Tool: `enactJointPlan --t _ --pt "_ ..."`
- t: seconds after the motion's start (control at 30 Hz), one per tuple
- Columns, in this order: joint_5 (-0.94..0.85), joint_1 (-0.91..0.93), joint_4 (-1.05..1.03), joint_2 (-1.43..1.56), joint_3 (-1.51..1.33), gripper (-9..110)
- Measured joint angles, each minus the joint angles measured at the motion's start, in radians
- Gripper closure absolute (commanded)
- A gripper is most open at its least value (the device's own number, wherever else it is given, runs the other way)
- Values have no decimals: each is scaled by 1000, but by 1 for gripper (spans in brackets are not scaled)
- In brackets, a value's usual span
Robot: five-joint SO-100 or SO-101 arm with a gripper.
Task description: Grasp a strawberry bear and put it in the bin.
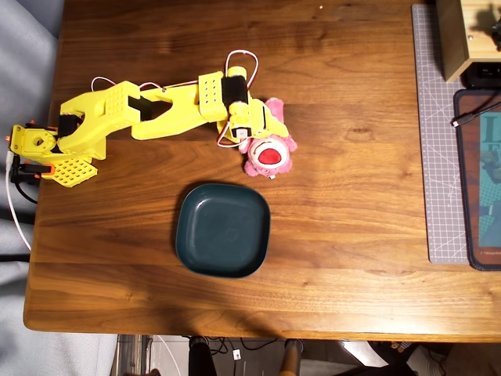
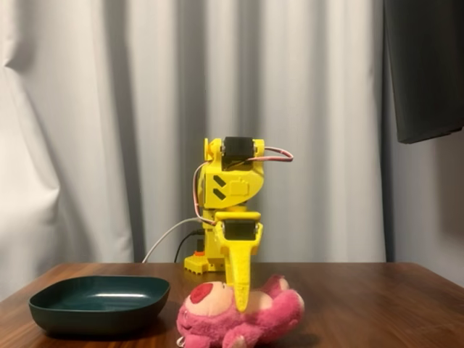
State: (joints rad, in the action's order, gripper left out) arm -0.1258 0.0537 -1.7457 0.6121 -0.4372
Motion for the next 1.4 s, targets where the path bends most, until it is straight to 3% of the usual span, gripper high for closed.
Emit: enactJointPlan --t 0.57,0.73,0.83,1.4 --pt "15 35 0 -199 189 63" --pt "21 44 0 -218 216 78" --pt "23 44 0 -218 233 101" --pt "23 -20 0 -140 268 102"
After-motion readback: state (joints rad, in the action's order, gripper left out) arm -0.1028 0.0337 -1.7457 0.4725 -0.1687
